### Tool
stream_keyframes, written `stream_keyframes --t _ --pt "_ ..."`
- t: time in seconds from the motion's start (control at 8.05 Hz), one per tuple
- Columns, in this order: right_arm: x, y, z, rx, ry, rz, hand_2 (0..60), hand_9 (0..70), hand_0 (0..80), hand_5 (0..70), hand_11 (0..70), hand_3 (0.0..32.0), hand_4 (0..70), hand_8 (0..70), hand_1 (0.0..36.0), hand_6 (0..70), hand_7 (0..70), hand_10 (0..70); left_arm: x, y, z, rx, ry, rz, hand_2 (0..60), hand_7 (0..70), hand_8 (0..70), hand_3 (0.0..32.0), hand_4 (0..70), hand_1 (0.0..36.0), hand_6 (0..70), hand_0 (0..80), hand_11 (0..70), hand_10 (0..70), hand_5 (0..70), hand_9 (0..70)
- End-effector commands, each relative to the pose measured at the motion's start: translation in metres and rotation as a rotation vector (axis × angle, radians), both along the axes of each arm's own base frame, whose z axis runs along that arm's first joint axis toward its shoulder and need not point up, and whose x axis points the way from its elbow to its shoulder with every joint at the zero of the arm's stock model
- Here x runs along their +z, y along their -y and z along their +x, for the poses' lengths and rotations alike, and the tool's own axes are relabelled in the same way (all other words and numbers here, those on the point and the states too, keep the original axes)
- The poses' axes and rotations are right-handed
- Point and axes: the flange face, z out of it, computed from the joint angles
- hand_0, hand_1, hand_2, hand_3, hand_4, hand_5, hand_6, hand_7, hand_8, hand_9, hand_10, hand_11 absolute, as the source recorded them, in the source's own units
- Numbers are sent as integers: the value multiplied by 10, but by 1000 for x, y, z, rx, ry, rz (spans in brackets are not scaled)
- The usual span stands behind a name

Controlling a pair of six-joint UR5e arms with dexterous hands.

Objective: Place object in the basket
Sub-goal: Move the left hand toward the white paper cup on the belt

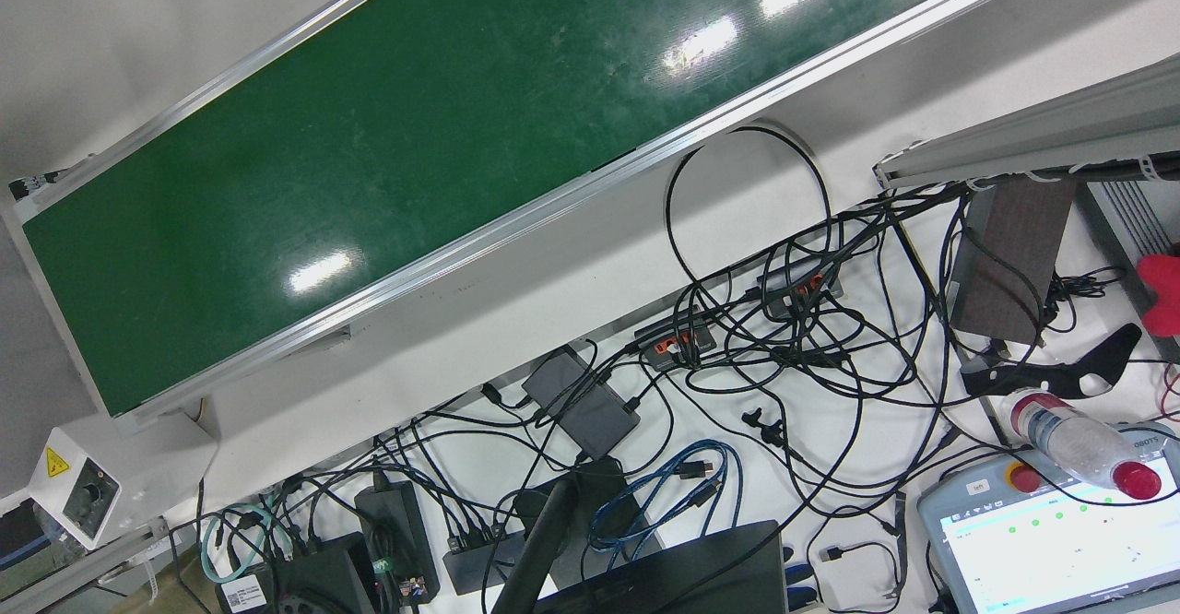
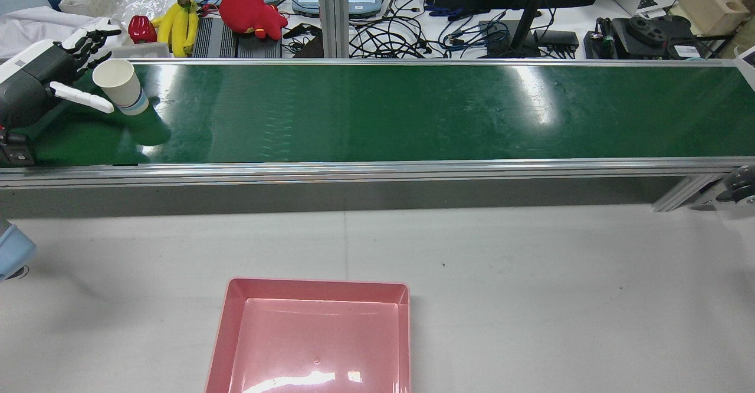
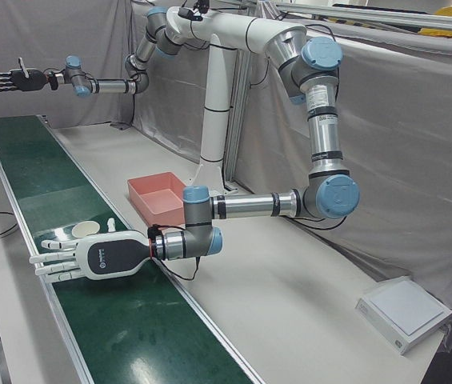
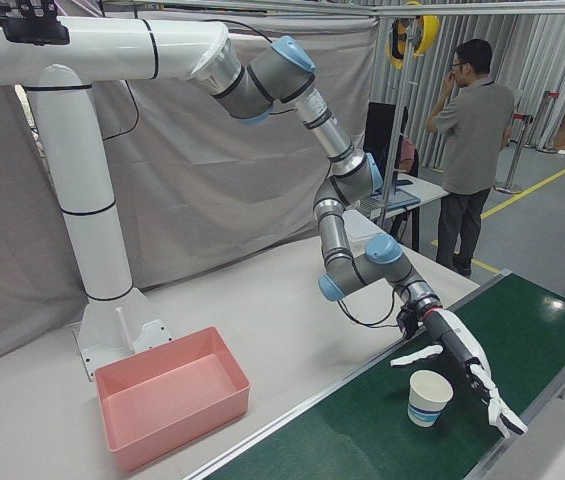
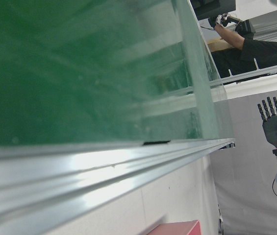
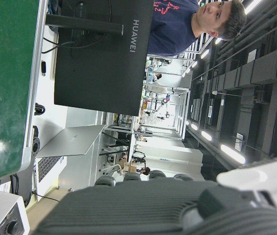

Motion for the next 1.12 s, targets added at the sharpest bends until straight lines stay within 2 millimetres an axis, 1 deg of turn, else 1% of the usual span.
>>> stream_keyframes --t 0.0,0.12,0.25,0.37,0.5,0.62,0.75,0.87,0.99 --pt "0 0 0 0 -1 1 0 0 0 0 0 0 0 0 0 0 0 0 0 0 0 0 3 -3 0 11 11 2 15 130 14 565 98 53 330 20" --pt "0 0 0 0 -1 1 0 0 0 0 0 0 0 0 0 0 0 0 1 0 0 -1 5 -4 0 12 15 0 24 128 16 561 102 56 345 25" --pt "0 0 1 1 0 1 0 0 0 0 0 0 0 0 0 0 0 0 2 -1 -1 -1 7 -7 0 20 23 0 30 131 21 562 117 67 387 35" --pt "1 -1 0 0 0 -1 0 0 0 0 0 0 0 0 0 0 0 0 1 -1 0 -1 7 -7 0 34 38 0 36 134 29 565 135 79 451 56" --pt "0 0 0 0 0 1 0 0 0 0 0 0 0 0 0 0 0 0 1 -1 0 0 6 -9 0 53 68 0 46 136 41 563 160 97 510 99" --pt "0 0 0 0 -1 -1 0 0 0 0 0 0 0 0 0 0 0 0 1 -1 0 0 7 -10 0 103 114 0 97 131 66 560 208 131 610 167" --pt "0 0 0 0 -1 1 0 0 0 0 0 0 0 0 0 0 0 0 2 -1 -1 0 10 -14 0 171 159 0 146 135 97 559 271 175 684 235" --pt "0 0 0 0 -1 -1 0 0 0 0 0 0 0 0 0 0 0 0 3 -1 -2 -2 13 -20 0 274 246 0 227 141 141 559 358 237 700 361" --pt "0 0 0 0 0 1 0 0 0 0 0 0 0 0 0 0 0 0 3 -1 -3 -5 15 -25 66 391 341 0 300 147 193 550 450 307 700 482"
